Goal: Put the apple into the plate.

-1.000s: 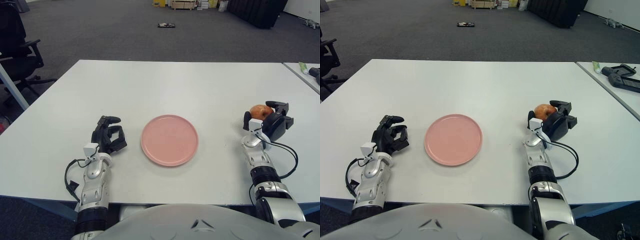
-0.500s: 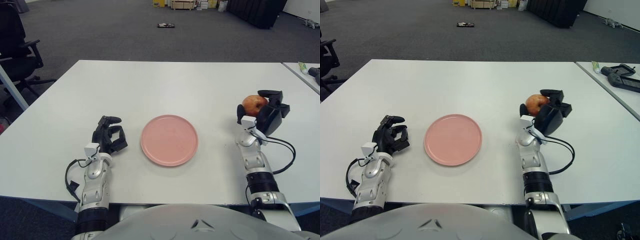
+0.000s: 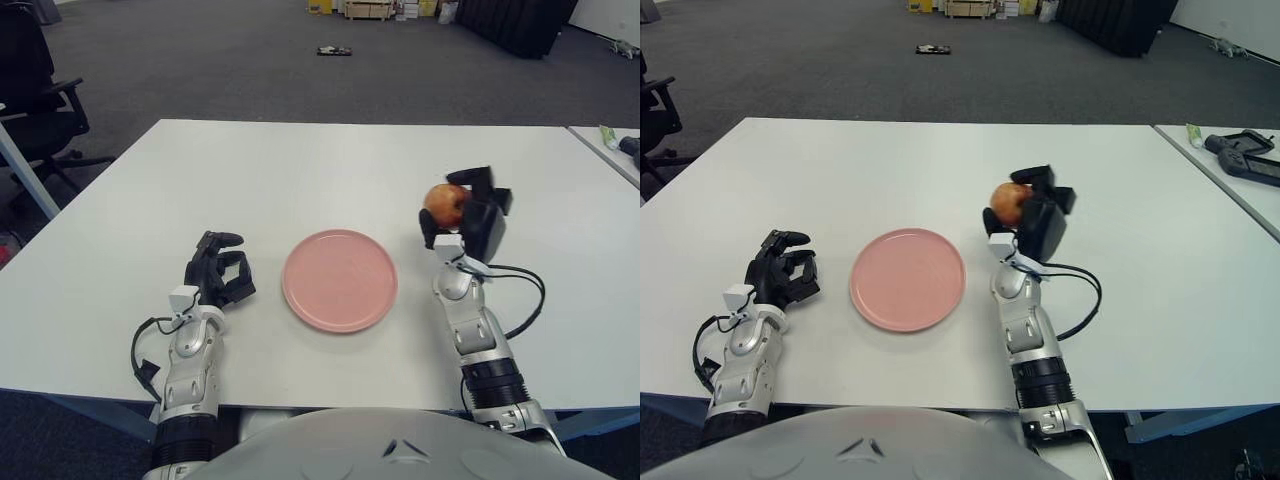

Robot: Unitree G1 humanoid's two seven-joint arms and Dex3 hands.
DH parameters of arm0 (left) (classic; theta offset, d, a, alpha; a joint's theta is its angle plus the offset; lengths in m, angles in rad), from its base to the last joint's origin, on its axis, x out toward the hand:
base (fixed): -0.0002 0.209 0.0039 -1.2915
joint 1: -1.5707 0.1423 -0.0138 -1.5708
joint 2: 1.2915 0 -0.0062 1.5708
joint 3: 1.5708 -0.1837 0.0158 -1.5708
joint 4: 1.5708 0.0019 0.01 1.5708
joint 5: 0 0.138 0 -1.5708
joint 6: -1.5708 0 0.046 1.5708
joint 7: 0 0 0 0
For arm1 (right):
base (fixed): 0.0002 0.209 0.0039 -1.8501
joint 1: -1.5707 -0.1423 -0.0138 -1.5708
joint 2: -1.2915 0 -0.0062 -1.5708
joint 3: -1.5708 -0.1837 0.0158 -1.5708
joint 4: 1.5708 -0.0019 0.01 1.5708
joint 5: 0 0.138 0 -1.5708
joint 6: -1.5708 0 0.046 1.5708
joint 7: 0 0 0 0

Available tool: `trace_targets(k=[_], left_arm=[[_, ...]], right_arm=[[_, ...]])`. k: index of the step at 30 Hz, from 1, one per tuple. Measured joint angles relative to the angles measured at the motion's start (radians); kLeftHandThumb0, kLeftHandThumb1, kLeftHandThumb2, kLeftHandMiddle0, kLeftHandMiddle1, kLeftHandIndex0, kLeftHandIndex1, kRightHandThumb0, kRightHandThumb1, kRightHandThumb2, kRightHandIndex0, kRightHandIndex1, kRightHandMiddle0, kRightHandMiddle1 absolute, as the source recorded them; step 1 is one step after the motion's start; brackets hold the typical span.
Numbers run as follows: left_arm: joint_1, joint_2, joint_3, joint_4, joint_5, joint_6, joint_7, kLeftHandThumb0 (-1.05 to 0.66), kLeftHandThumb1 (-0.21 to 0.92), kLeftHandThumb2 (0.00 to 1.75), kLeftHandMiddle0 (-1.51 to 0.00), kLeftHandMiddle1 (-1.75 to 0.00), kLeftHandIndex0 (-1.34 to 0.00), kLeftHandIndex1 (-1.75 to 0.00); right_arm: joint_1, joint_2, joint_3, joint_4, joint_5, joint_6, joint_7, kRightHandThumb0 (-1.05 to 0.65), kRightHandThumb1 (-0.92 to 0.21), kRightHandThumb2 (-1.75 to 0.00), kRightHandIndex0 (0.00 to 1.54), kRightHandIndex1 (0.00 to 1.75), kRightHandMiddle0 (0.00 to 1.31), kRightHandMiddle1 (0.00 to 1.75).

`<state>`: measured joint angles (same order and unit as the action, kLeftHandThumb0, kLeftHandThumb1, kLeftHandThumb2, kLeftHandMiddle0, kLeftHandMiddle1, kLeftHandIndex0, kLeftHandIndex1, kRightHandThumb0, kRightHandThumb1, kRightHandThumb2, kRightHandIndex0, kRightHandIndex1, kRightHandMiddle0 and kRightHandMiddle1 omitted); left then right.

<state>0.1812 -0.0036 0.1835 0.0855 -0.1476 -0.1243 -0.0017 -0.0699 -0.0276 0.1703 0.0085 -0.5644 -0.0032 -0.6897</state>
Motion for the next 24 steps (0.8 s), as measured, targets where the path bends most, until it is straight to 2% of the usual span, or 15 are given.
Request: trace_targets(k=[8,16,24], left_arm=[[-0.011,-0.004,0.006,0.021,-0.010,-0.021,-0.005,-0.01,0.35,1.29,-0.56,-1.72,-0.40,-1.75],[-0.017,-0.006,0.007,0.036,-0.012,-0.041,-0.009,-0.01,0.35,1.29,-0.55,-1.72,-0.41,-1.75],[-0.016,-0.005,0.007,0.037,-0.001,-0.041,-0.007,-0.01,0.35,1.29,-0.55,-1.73,-0.40,-1.75]], right_arm=[[0.012,-0.003,0.089,0.021,0.003,-0.110,0.107,0.00,0.03,-1.70,0.89,1.71,0.63,1.75],[0.007,-0.022,0.105,0.053,0.031,-0.197,0.214,0.00,0.04,-1.72,0.89,1.72,0.64,1.75],[0.006,-0.022,0.137,0.092,0.037,-0.217,0.283,0.00,0.04,-1.72,0.90,1.71,0.64,1.75]])
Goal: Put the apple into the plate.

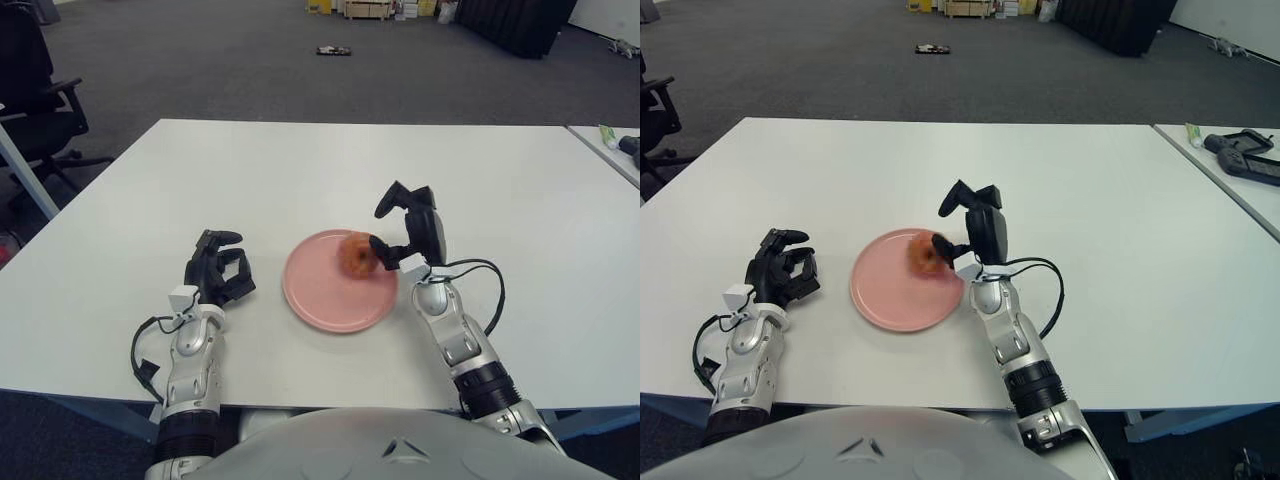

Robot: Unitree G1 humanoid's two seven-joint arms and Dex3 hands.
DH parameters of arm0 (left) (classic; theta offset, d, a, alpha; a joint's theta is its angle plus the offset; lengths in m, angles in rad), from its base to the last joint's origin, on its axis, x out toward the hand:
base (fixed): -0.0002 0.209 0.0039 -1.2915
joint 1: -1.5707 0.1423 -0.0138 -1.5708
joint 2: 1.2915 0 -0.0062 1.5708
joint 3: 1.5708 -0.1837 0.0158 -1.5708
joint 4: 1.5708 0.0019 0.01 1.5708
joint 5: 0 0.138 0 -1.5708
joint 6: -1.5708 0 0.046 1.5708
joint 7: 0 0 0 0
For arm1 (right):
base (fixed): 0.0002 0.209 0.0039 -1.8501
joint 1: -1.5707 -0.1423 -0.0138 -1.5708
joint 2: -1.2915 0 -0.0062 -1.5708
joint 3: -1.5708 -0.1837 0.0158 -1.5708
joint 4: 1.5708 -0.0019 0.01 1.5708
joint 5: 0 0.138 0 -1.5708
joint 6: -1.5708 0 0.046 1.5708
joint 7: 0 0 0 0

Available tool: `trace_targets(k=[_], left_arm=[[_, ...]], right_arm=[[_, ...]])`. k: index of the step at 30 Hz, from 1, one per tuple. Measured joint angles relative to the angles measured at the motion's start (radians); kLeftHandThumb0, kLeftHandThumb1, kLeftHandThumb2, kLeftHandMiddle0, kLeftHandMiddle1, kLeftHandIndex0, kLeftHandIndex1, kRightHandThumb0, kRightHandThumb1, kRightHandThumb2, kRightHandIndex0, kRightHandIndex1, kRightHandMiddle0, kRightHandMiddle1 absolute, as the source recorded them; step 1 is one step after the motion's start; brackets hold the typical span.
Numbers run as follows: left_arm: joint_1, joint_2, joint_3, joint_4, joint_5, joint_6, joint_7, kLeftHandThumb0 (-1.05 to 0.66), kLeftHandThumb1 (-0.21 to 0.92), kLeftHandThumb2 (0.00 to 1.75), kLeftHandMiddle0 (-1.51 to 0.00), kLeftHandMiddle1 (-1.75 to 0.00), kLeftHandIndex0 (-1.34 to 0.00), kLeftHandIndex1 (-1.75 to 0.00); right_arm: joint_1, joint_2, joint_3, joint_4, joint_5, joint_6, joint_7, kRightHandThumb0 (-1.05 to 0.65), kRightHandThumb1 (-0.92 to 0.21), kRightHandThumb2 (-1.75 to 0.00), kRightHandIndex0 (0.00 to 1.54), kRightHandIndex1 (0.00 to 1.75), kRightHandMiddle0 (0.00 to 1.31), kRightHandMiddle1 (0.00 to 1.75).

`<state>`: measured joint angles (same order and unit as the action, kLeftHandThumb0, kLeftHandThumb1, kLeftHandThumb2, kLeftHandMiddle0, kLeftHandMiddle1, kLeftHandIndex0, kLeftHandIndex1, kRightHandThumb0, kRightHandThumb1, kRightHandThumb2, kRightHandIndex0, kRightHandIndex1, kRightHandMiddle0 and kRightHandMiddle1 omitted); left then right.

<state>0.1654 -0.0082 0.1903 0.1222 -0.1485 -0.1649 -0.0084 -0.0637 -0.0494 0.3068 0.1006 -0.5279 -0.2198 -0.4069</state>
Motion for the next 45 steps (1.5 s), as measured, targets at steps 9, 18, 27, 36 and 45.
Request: trace_targets(k=[9,18,27,36,45], left_arm=[[0.000,0.002,0.000,-0.003,0.000,0.007,0.000,-0.01,0.35,1.30,-0.54,-1.73,-0.41,-1.75],[0.000,0.002,0.001,-0.007,-0.001,0.014,0.000,-0.01,0.34,1.30,-0.54,-1.74,-0.41,-1.75],[0.000,0.002,0.004,-0.009,-0.002,0.019,0.000,-0.01,0.34,1.31,-0.55,-1.75,-0.41,-1.75],[0.000,0.001,0.005,-0.011,-0.004,0.023,0.000,-0.01,0.34,1.30,-0.55,-1.73,-0.41,-1.75],[0.000,0.001,0.005,-0.011,-0.004,0.022,0.000,-0.01,0.34,1.30,-0.54,-1.74,-0.41,-1.75]], right_arm=[[-0.016,-0.001,0.049,0.025,-0.022,0.010,0.087,0.00,0.03,-1.70,0.89,1.71,0.63,1.75],[-0.035,-0.003,0.086,0.103,-0.040,-0.006,0.115,0.00,0.02,-1.69,0.89,1.68,0.63,1.75],[-0.041,-0.023,0.096,0.121,-0.045,-0.024,0.133,0.00,0.02,-1.68,0.89,1.68,0.62,1.75],[-0.042,-0.034,0.100,0.121,-0.067,-0.027,0.133,0.00,0.02,-1.68,0.89,1.69,0.62,1.75],[-0.042,-0.040,0.101,0.120,-0.083,-0.026,0.135,0.00,0.01,-1.68,0.88,1.69,0.62,1.75]])
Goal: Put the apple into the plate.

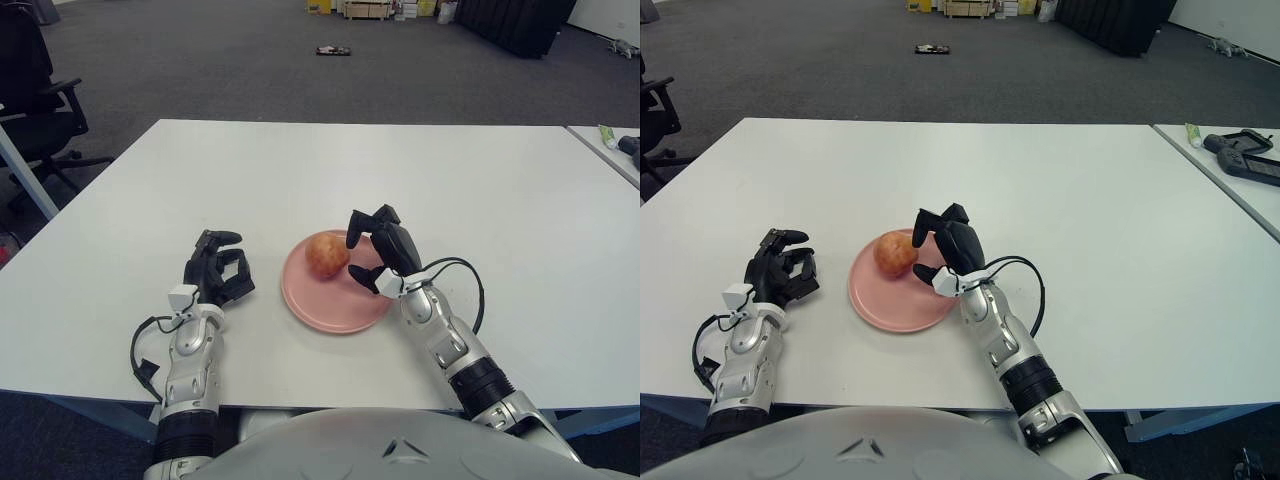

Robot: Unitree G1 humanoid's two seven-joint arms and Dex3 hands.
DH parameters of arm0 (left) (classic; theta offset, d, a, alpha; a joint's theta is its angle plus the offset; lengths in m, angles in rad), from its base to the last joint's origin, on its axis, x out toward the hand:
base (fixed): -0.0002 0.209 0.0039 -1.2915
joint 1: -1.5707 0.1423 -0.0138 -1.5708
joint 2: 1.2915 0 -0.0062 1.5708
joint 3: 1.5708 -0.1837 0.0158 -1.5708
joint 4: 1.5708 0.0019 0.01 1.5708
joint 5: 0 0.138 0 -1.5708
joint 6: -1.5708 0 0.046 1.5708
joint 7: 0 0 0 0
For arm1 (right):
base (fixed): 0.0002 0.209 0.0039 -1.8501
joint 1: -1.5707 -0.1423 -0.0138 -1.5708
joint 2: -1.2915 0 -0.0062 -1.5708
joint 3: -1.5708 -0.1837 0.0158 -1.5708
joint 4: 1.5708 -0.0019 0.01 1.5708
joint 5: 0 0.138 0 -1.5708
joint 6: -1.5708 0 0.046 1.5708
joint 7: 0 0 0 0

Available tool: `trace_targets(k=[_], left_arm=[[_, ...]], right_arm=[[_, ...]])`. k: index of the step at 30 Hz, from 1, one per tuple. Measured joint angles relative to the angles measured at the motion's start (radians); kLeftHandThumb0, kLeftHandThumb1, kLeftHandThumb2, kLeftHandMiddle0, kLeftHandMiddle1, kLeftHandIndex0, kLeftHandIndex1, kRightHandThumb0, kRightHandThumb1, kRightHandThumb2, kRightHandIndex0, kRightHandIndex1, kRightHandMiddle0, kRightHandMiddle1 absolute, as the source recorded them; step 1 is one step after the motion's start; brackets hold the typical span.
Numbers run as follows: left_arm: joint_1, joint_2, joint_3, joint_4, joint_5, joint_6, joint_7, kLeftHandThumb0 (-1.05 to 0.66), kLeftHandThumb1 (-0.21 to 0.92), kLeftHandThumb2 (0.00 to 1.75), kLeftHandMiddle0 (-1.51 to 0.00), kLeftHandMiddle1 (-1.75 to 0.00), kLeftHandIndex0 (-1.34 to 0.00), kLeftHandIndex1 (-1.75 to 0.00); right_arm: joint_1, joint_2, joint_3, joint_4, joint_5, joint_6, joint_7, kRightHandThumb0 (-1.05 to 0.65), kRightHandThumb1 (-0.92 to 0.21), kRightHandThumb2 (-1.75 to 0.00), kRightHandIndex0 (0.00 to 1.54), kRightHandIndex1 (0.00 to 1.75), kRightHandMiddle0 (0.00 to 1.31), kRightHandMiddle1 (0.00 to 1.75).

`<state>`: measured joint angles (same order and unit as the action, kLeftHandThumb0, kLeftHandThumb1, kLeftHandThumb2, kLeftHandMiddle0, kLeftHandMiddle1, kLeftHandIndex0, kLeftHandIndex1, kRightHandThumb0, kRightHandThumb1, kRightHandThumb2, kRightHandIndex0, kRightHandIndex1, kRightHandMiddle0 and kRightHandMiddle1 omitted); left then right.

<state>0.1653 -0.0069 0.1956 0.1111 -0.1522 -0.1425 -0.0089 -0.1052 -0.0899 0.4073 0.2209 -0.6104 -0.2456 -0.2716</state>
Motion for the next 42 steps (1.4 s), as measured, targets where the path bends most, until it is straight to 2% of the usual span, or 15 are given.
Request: trace_targets(k=[29,42], left_arm=[[0.000,0.000,-0.001,0.001,-0.001,-0.001,-0.002,-0.01,0.36,1.27,-0.55,-1.71,-0.40,-1.75],[0.000,0.001,0.000,0.001,-0.003,-0.002,-0.010,-0.01,0.35,1.30,-0.55,-1.74,-0.40,-1.75]], right_arm=[[0.009,-0.020,0.018,-0.003,-0.041,0.031,0.032,0.00,-0.03,-1.63,0.86,1.68,0.59,1.75],[0.060,-0.017,-0.002,-0.041,-0.023,0.059,0.029,0.00,-0.02,-1.65,0.85,1.71,0.59,1.75]])
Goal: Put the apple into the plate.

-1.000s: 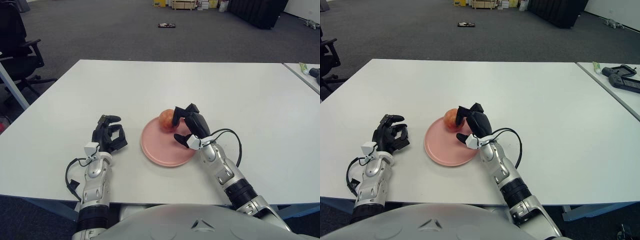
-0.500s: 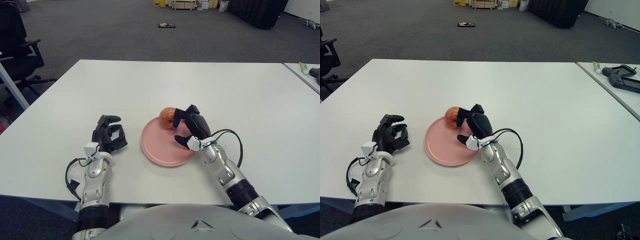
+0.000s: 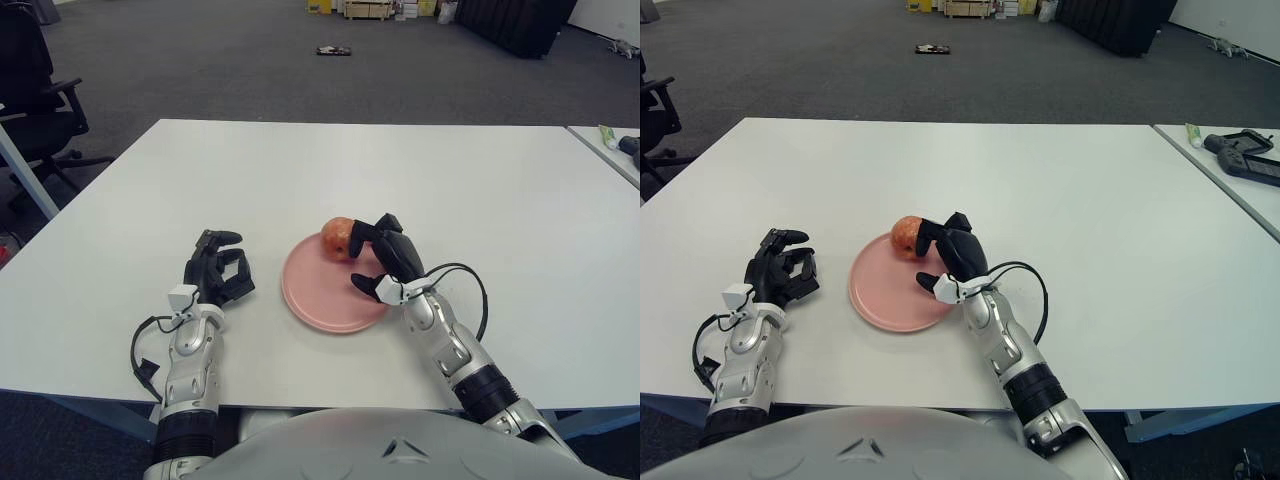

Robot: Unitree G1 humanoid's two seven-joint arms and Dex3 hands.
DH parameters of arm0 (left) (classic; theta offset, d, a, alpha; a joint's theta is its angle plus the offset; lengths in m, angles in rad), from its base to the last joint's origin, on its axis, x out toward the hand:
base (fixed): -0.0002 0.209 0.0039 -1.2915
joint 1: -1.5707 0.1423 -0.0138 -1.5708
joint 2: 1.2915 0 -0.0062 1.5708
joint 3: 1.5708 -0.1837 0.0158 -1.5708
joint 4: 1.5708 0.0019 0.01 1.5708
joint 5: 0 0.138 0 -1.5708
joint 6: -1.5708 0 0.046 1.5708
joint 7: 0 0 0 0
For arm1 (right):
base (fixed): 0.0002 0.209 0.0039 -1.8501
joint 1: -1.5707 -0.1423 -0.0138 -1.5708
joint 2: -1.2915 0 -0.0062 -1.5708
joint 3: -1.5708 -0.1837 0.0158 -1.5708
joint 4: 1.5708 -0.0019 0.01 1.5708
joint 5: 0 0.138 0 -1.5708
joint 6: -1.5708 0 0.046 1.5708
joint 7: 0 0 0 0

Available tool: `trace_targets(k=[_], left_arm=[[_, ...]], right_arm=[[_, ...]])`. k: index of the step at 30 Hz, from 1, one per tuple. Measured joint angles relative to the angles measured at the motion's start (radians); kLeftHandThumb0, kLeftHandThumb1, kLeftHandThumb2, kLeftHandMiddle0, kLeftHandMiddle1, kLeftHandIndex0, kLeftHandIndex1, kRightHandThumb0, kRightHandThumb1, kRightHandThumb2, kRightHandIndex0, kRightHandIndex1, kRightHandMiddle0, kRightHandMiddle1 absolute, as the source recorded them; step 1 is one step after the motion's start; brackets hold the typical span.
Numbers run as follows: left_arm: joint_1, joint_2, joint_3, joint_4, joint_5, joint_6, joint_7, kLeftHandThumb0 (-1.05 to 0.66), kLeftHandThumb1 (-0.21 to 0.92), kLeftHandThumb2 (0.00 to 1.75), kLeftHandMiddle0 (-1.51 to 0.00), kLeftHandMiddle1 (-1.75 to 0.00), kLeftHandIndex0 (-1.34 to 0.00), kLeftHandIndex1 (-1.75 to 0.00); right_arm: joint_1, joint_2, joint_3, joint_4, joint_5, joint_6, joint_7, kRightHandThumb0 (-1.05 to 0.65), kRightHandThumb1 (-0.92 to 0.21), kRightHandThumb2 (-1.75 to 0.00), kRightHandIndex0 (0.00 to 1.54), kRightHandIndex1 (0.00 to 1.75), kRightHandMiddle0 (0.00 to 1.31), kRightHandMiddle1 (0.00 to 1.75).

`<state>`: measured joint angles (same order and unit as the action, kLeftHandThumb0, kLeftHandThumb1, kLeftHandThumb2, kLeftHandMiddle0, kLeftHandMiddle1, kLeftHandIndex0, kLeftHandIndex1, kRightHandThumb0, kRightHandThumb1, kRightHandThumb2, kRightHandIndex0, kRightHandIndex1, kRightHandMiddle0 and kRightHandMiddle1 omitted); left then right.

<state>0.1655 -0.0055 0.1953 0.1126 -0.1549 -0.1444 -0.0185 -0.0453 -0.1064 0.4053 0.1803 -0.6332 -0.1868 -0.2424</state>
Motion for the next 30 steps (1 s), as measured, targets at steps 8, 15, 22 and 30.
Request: trace_targets(k=[8,15,22,30], left_arm=[[0.001,0.001,0.000,0.000,0.001,-0.003,-0.001,-0.01,0.35,1.29,-0.55,-1.73,-0.40,-1.75],[0.002,0.003,0.000,0.001,0.002,-0.002,-0.001,-0.01,0.36,1.28,-0.54,-1.73,-0.40,-1.75],[0.001,0.004,0.000,0.004,0.005,-0.003,-0.001,-0.01,0.35,1.29,-0.54,-1.74,-0.40,-1.75],[0.001,0.005,-0.001,0.007,0.006,-0.007,-0.001,-0.01,0.35,1.29,-0.54,-1.74,-0.40,-1.75]], right_arm=[[0.078,0.013,-0.087,-0.049,0.104,-0.011,-0.029,-0.01,-0.03,-1.65,0.84,1.72,0.58,1.75],[0.133,0.030,-0.160,-0.073,0.209,-0.064,-0.042,-0.01,-0.02,-1.66,0.84,1.74,0.59,1.75],[0.145,0.043,-0.261,-0.005,0.342,-0.210,-0.061,-0.01,0.05,-1.74,0.89,1.75,0.65,1.74],[0.115,0.112,-0.372,0.179,0.538,-0.424,-0.063,-0.01,0.08,-1.75,0.91,1.75,0.70,1.69]])
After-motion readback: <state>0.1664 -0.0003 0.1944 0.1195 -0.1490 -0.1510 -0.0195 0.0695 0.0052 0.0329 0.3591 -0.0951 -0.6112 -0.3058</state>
